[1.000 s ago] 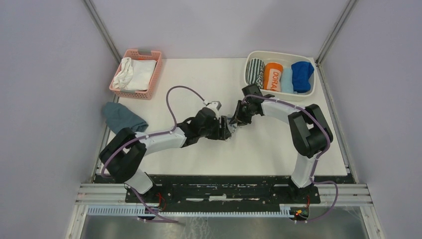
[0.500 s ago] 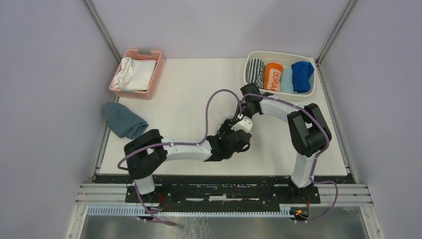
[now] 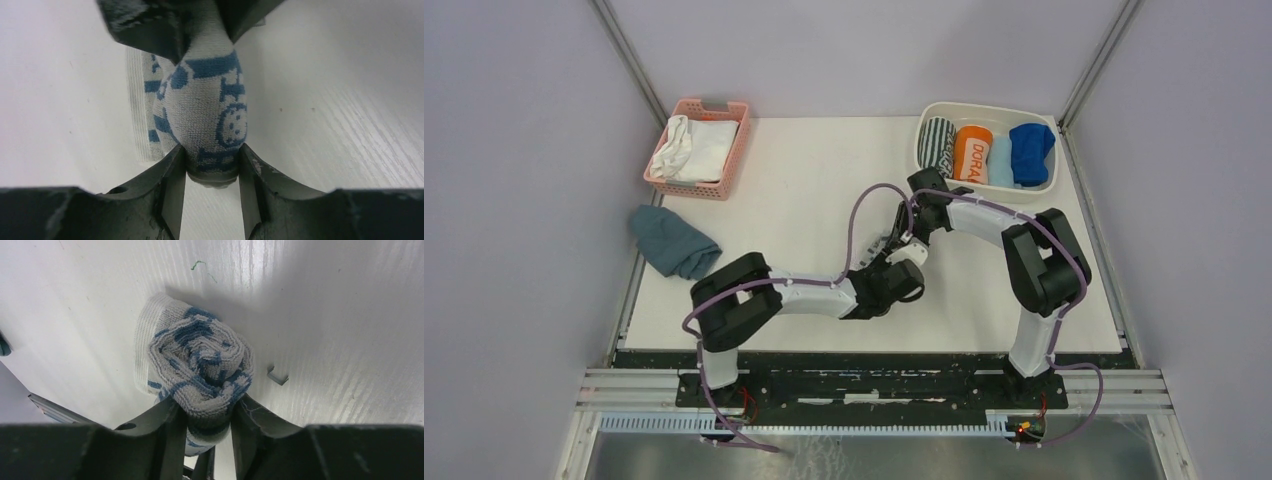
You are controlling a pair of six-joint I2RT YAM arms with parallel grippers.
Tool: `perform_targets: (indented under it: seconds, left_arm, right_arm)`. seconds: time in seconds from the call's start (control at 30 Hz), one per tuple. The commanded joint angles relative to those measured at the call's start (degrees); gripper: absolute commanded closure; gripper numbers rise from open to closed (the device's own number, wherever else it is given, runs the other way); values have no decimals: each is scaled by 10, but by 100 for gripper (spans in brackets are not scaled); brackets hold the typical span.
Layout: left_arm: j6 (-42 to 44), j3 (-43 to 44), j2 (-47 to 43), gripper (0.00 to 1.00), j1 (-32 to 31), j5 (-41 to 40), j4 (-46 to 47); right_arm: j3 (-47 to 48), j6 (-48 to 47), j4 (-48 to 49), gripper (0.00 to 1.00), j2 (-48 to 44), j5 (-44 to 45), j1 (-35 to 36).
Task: Roll the towels
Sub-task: Roll the towel at the center of the board.
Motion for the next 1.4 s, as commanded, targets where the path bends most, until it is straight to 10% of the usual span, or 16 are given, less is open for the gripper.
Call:
perform_targets:
  seconds: [0.0,0.5,1.37]
  left_arm:
    - [-72,-36,-56,55,75,155,15]
    - [-287,-148,-66,57,296,656,200]
    - [-199,-60,-23,43,219,492,65]
  right_arm:
    - [-27,-16,38,55,-37,-19,6]
    - [-154,22,262,26,-87,-105,-26]
    - [-99,-14,187,39,64,-83,30]
